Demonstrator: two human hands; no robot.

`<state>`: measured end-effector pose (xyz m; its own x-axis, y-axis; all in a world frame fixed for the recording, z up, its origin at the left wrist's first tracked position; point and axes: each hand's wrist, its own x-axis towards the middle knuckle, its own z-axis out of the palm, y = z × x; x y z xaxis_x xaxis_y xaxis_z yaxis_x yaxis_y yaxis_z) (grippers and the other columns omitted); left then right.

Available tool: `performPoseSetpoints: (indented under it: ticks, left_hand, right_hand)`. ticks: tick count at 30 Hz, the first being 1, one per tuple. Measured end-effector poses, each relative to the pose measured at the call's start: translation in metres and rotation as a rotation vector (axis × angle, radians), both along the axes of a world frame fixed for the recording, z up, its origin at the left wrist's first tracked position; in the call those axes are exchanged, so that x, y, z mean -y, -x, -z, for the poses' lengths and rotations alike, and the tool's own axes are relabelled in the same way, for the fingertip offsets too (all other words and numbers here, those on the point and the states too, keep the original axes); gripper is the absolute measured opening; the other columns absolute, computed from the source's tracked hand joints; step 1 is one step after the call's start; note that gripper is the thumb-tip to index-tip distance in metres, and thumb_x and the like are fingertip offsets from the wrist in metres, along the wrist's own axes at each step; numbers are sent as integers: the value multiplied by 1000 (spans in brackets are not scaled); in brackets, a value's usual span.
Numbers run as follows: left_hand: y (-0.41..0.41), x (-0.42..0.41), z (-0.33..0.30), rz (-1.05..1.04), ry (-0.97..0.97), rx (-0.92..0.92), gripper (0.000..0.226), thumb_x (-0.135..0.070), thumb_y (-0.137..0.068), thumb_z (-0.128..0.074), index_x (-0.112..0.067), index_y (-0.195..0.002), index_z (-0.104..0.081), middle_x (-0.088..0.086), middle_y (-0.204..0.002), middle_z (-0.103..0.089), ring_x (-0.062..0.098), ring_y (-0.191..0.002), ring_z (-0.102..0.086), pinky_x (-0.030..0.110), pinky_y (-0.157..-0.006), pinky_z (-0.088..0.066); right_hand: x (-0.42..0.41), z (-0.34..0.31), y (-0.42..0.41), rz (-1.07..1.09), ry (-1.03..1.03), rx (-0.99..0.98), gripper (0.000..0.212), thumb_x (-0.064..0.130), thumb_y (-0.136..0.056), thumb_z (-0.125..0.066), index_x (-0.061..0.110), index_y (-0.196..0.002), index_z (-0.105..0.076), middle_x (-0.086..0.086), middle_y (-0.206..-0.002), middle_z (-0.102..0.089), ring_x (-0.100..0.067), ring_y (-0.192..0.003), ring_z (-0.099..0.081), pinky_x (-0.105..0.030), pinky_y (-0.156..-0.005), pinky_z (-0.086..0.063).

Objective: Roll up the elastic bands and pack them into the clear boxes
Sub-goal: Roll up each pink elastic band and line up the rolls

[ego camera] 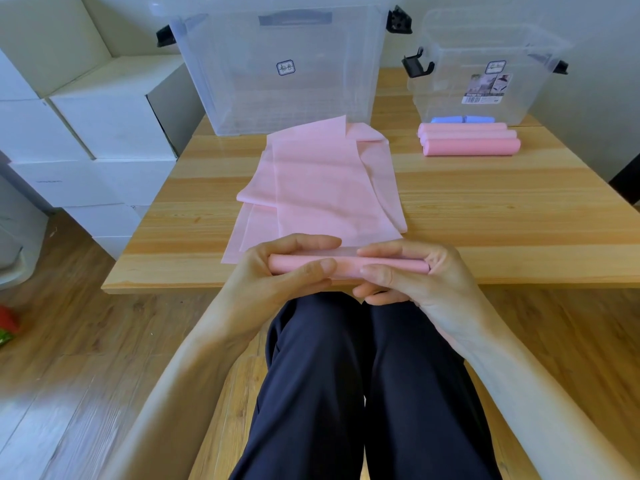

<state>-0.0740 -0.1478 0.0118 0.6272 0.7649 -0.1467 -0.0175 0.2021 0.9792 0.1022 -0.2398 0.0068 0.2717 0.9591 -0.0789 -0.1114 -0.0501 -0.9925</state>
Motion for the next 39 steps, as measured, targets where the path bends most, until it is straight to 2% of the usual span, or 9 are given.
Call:
performPoseSetpoints:
  ticks: [4,10,12,18,23,26,29,33,39]
  left_hand:
    - [-3,0,0,-28,84,99,18,-14,-72,-68,-17,-83,-82,7,-96,-78,16,-92,-74,18,-75,-58]
    - [-4,-2,1,-116,57,68,12,-18,-70,-71,-18,-77,-81,5,-91,-77,12,-84,-74,17,-68,-59]
    - [-3,-3,1,-100,51,55,13,-20,-72,-70,-17,-78,-81,7,-93,-77,14,-87,-74,18,-70,-59]
    - [-2,-3,-2,-43,31,65,21,-20,-75,-66,-14,-89,-80,7,-98,-77,16,-91,-74,19,-73,-58]
    - [-4,-3,0,-74,-24,9,27,-23,-81,-64,-5,-98,-75,11,-97,-77,21,-92,-75,22,-75,-59]
    - [-5,-3,0,-51,-44,16,27,-25,-81,-63,-8,-97,-77,8,-98,-77,16,-94,-74,19,-76,-58]
    - [-5,-4,0,-29,-31,70,22,-19,-77,-66,-10,-93,-78,5,-99,-77,14,-94,-73,18,-75,-57]
    - [-6,-4,4,-89,-65,58,21,-16,-76,-68,-9,-95,-76,4,-96,-78,14,-91,-74,17,-73,-58]
    - [-5,-7,4,-45,-9,60,26,-20,-77,-65,-5,-96,-75,4,-97,-77,13,-91,-73,18,-72,-57]
  right_hand:
    - [-2,-2,2,30,-3,-9,20,20,-74,-75,16,-93,-78,-17,-78,-75,-28,-71,-75,-26,-59,-59]
    - [-2,-3,2,4,-22,18,26,17,-72,-76,15,-98,-77,-13,-80,-76,-26,-72,-76,-27,-62,-61]
    - [-3,-3,2,10,-28,36,24,14,-73,-76,12,-97,-77,-15,-82,-76,-26,-71,-75,-27,-61,-61]
    - [-5,-3,1,36,-3,-5,25,28,-74,-73,13,-93,-78,-16,-83,-76,-30,-69,-75,-27,-59,-60]
    - [-7,-3,0,46,-20,7,22,18,-69,-77,13,-91,-78,-15,-80,-76,-26,-70,-75,-26,-60,-60]
    - [-8,-3,1,67,-13,-9,17,25,-71,-76,15,-85,-80,-15,-81,-76,-27,-66,-74,-25,-57,-59]
    - [-7,-2,0,54,27,-26,24,31,-72,-74,15,-89,-79,-16,-84,-76,-29,-67,-75,-26,-57,-59]
    - [-7,-1,-1,32,11,-22,27,22,-68,-78,15,-94,-78,-13,-87,-77,-28,-78,-76,-28,-64,-61]
    - [-10,-1,1,87,7,-32,21,29,-68,-76,18,-86,-80,-14,-82,-76,-26,-63,-74,-25,-54,-58]
